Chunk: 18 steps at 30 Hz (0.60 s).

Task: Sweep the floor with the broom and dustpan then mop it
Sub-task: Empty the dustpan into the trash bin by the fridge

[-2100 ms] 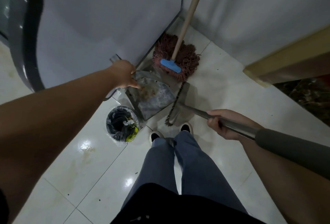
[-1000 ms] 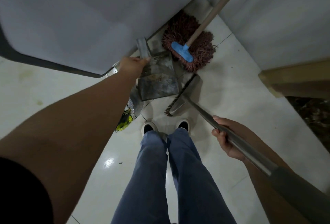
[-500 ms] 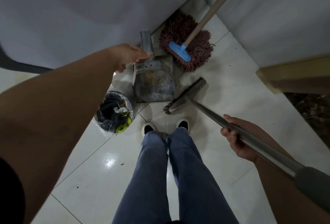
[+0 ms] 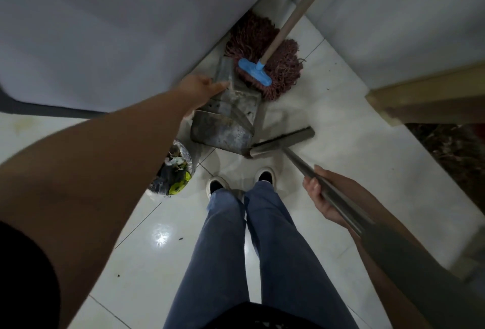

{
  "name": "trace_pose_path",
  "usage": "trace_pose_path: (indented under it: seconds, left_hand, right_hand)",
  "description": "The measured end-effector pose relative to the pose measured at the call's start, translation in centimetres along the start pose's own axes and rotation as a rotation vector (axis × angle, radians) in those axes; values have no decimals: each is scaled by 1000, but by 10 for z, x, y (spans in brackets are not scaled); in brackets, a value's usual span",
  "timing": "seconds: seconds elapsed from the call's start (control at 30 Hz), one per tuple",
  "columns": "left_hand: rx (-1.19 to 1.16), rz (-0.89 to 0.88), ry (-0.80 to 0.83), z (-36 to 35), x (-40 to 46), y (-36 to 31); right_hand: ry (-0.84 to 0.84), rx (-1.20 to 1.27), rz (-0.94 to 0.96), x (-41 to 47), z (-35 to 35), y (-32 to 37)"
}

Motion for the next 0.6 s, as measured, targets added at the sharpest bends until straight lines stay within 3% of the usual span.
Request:
trace_pose_path:
  seconds: [0.2,0.37,0.6]
  left_hand:
    - [202,-23,11,24,7,-12]
    - [324,-47,10,29,21,-20]
    - [280,-198,-98,46,23,-37]
  right_hand:
    - [-266,-72,104,10,1,8]
    - [-287,-125,83,21,-18,-5]
    - [-350,-237,52,33,-15,-7]
Point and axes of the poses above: each hand's wrist, its own x-axis towards the middle knuckle, its own z-axis out of the back of the hand, y = z × x, the point moved 10 cm from there along x, towards the middle knuckle, and after that the axes turned 13 degrees about y, right-handed, at the moved point
